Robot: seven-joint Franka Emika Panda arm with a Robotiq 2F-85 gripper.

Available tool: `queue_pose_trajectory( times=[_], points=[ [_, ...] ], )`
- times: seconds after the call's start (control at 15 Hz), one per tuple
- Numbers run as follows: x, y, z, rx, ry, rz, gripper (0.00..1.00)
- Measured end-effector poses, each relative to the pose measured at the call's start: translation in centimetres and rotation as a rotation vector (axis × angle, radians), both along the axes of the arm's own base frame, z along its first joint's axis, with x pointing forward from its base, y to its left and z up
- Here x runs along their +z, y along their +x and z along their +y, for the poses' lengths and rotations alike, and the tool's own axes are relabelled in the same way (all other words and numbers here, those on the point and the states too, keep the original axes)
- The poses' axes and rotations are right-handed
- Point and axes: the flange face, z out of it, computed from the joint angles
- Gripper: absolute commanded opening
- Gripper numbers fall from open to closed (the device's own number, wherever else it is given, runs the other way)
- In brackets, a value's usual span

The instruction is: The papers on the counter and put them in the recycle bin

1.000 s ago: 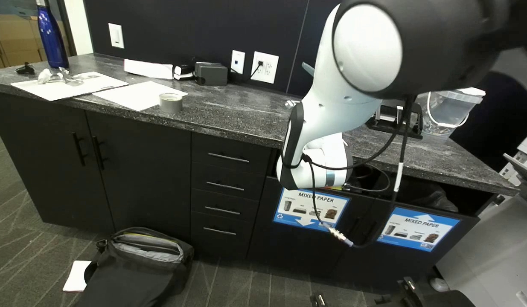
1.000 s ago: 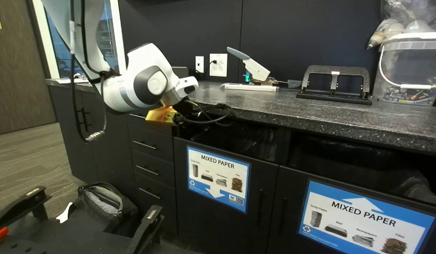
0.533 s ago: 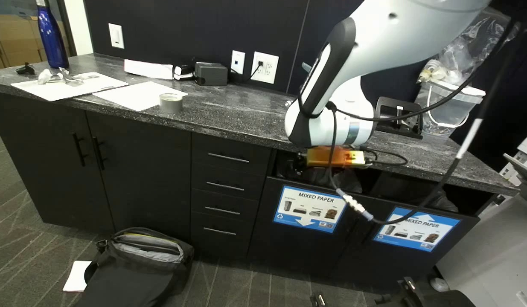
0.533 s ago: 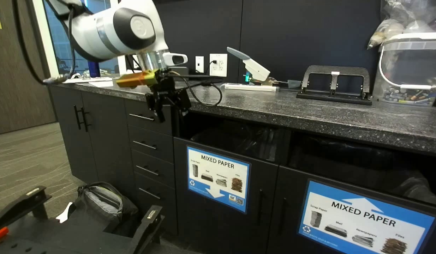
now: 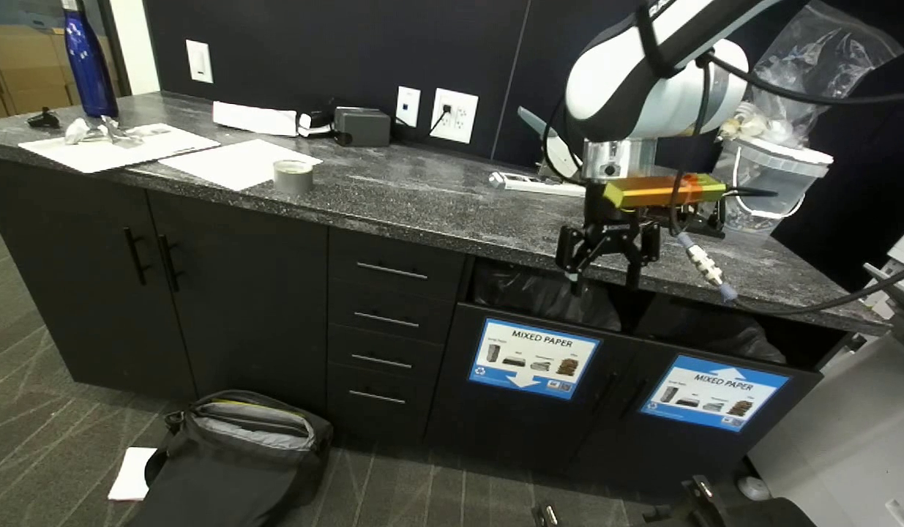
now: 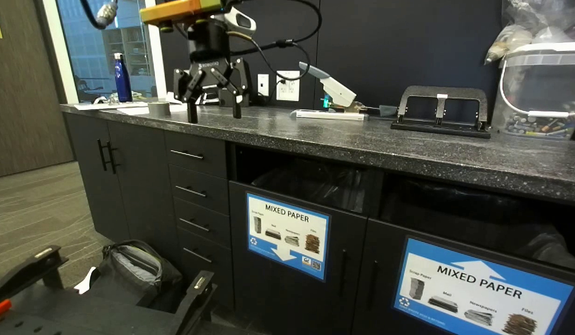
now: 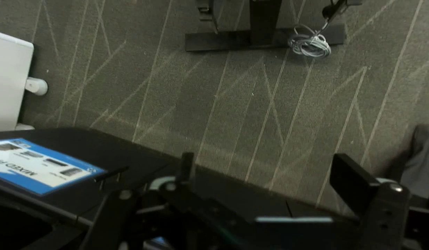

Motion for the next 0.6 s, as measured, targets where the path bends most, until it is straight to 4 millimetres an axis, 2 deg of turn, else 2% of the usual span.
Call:
queue_pose_trajectory(
  times=[0.33, 0.6],
  points=[
    [4.9, -2.1, -1.5, 0.039, -0.011, 0.116, 1.00],
    [10.1, -5.2, -3.9, 0.031, 0.029, 0.119, 1.00]
  ],
)
